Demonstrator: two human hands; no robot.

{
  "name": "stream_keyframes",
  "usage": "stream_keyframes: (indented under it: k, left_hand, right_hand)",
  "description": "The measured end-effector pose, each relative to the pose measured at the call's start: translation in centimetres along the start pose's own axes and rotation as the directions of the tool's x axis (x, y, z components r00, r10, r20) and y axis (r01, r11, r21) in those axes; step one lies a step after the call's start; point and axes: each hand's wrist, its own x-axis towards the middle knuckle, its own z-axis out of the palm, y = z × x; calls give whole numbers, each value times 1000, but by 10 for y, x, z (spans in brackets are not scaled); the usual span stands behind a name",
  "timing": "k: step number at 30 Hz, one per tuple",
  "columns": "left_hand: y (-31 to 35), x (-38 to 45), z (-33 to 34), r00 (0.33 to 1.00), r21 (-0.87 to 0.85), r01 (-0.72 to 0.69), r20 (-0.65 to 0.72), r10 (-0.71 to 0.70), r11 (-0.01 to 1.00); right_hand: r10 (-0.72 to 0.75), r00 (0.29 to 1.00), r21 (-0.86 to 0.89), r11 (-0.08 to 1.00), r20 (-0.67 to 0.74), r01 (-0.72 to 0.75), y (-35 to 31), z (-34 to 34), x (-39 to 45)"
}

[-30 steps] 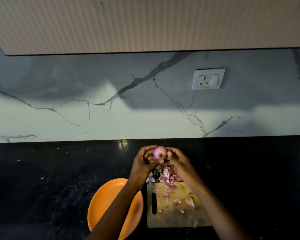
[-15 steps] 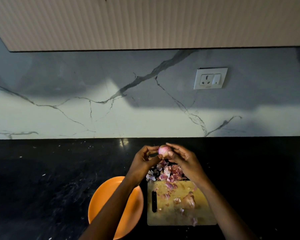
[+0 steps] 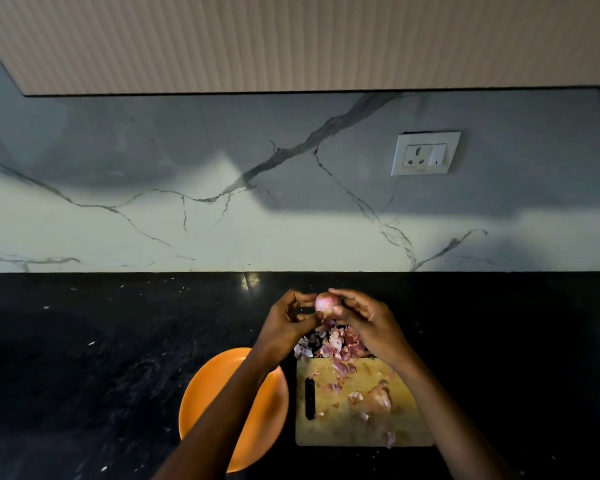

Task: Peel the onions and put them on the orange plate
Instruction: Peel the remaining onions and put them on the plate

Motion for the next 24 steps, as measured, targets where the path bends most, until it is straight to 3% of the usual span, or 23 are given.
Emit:
stream_keyframes:
  k: [10,24]
  left_hand:
    - [-1,-1,7,996,-41,83,-16,-84,996]
    - [-9,1,4,1000,-5,29,-12,-29,1000]
  right_hand:
    - [29,1000,-9,1000,-9,-29,2,-2,0]
    - [36,999,-50,998,-17,-37,3,2,0]
